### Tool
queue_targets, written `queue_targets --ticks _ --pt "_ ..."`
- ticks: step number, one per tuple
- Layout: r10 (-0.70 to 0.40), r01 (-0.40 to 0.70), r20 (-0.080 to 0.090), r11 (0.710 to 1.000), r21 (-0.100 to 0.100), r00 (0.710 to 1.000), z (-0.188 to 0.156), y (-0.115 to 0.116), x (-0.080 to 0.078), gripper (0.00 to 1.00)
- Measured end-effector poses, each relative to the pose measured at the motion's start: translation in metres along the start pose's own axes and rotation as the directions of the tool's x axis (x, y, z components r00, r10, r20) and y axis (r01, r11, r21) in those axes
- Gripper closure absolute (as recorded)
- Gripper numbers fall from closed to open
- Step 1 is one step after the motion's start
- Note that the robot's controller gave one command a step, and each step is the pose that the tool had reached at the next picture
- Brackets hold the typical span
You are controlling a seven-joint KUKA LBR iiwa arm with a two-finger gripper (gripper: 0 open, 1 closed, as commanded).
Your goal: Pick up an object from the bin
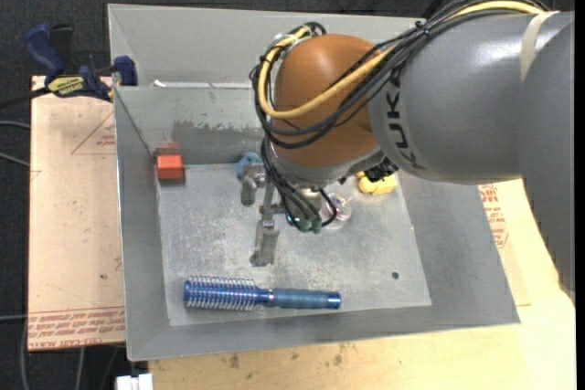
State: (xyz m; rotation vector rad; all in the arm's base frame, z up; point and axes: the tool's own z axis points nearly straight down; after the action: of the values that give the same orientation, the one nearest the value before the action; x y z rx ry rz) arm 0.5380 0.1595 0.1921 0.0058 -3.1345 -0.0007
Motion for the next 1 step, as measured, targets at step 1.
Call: queue_targets --ticks 1 --pt "-0.086 0.086 0.006 0.996 0.000 0.996 0.1235 0.0000 0.0169 0.00"
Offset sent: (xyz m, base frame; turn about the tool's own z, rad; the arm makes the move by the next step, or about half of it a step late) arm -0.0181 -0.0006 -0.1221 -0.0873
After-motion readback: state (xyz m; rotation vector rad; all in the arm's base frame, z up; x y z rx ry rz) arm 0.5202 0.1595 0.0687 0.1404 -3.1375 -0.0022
